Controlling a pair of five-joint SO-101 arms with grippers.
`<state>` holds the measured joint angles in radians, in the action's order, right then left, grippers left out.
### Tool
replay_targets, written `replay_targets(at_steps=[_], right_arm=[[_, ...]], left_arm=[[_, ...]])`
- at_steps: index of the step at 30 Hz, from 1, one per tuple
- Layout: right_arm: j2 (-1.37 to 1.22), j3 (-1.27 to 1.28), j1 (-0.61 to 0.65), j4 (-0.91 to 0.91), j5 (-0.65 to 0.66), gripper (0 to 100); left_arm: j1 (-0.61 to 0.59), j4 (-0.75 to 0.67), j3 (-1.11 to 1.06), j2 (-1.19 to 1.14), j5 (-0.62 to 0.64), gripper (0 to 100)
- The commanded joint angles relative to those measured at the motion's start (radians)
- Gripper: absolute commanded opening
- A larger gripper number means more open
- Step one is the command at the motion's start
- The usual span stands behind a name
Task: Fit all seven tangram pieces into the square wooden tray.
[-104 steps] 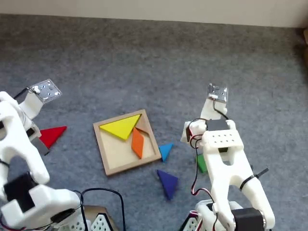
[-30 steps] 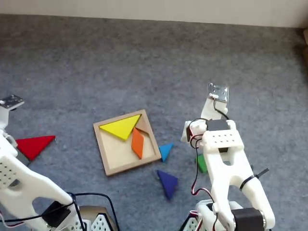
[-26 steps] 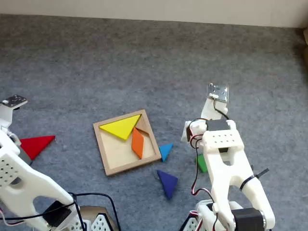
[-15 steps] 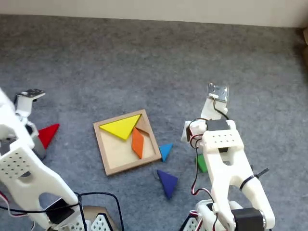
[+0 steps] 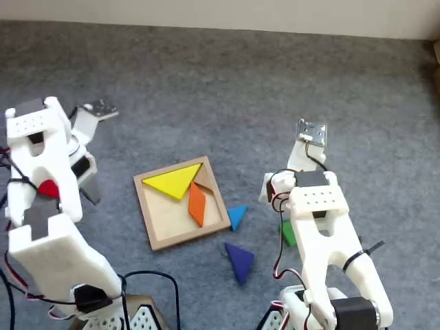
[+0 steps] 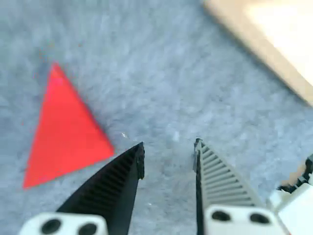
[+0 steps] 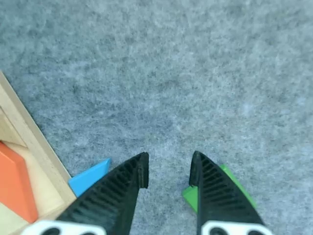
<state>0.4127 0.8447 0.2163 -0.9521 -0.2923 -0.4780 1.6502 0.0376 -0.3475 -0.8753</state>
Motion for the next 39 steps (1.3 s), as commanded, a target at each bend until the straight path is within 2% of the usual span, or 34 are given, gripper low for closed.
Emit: replay_targets(at_steps=[1, 7, 12, 15, 20, 24, 35, 39], right_arm=[[0.048, -0.001, -0.013, 0.013, -0.003, 14.9], [0.048, -0.001, -0.013, 0.013, -0.003, 14.9], [0.048, -0.001, -0.013, 0.015, -0.003, 14.9], [0.048, -0.001, -0.013, 0.015, -0.003, 14.9], [0.042, -0.002, -0.013, 0.015, -0.003, 14.9], [0.039, -0.004, -0.013, 0.015, -0.003, 14.9], [0.039, -0.007, -0.013, 0.016, -0.003, 14.9], [0.039, -0.007, -0.013, 0.016, -0.003, 14.9]], left_arm=[[0.007, -0.069, -0.001, 0.12, 0.003, 18], [-0.064, -0.123, 0.008, 0.143, -0.242, 30], [-0.14, -0.198, 0.048, 0.142, -0.474, 31], [-0.148, -0.215, 0.039, 0.139, -0.568, 31], [-0.143, -0.321, -0.041, 0.139, -0.621, 32], [-0.148, -0.434, -0.124, 0.139, -0.623, 36], [-0.15, -0.743, -0.285, 0.139, -0.626, 36], [-0.165, -0.795, -0.335, 0.137, -0.717, 35]])
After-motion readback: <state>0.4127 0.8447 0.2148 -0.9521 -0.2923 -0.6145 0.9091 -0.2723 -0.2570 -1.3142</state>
